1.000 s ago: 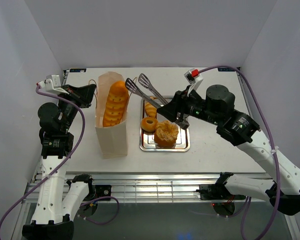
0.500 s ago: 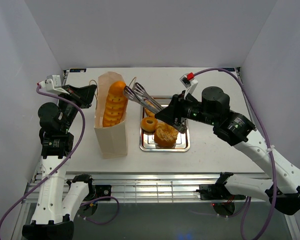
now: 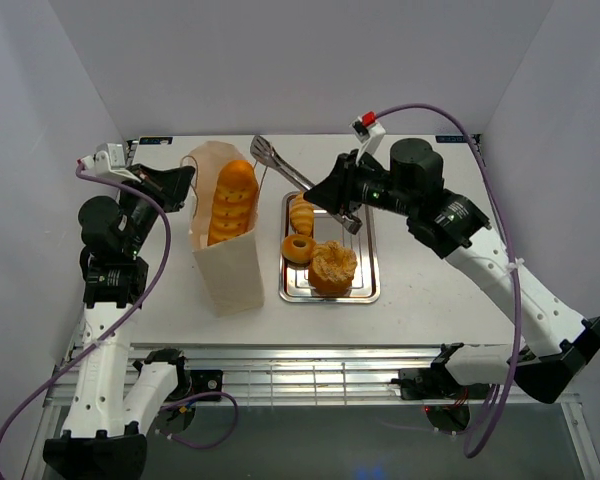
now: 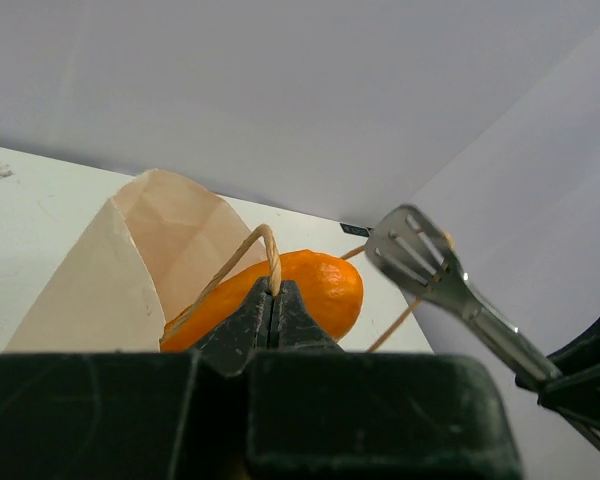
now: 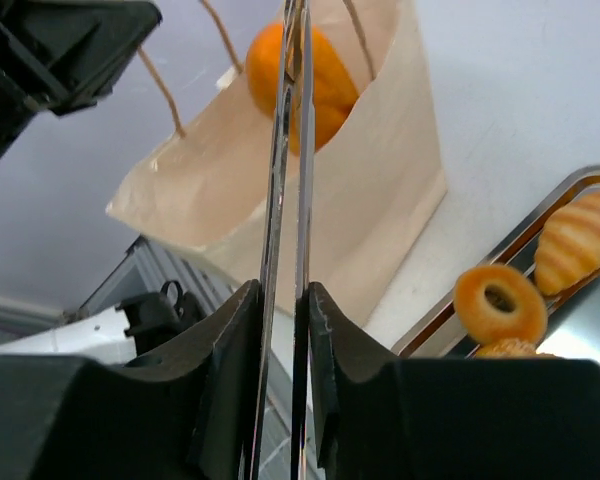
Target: Place the fake bread into the paper bag
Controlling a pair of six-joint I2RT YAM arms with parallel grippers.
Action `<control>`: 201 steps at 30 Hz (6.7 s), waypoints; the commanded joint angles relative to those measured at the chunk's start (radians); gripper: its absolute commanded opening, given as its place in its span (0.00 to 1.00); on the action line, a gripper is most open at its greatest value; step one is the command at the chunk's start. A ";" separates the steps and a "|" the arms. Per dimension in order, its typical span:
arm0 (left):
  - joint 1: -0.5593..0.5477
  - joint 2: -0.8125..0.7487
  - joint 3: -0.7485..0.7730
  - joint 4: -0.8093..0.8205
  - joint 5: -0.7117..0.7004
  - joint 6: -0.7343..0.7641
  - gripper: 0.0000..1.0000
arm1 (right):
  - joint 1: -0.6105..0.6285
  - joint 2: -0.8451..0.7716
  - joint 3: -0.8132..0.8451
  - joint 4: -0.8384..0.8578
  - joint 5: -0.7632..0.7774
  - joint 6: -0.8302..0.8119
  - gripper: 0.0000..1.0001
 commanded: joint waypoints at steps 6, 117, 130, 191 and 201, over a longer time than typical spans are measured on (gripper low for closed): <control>0.001 0.244 0.259 -0.091 0.035 -0.039 0.00 | -0.173 0.194 0.285 0.257 -0.190 -0.130 0.13; 0.002 0.049 0.131 -0.271 -0.050 0.085 0.00 | -0.391 -0.349 -0.611 -0.394 -0.031 -0.242 0.61; 0.002 0.042 0.126 -0.269 -0.037 0.081 0.00 | -0.436 -0.324 -0.551 -0.354 -0.033 -0.251 0.27; 0.002 -0.017 0.093 -0.309 -0.091 0.055 0.00 | -0.058 0.185 0.254 0.169 -0.197 -0.005 0.21; 0.002 -0.031 0.097 -0.312 -0.114 0.062 0.00 | -0.042 0.233 0.312 -0.005 -0.020 -0.130 0.21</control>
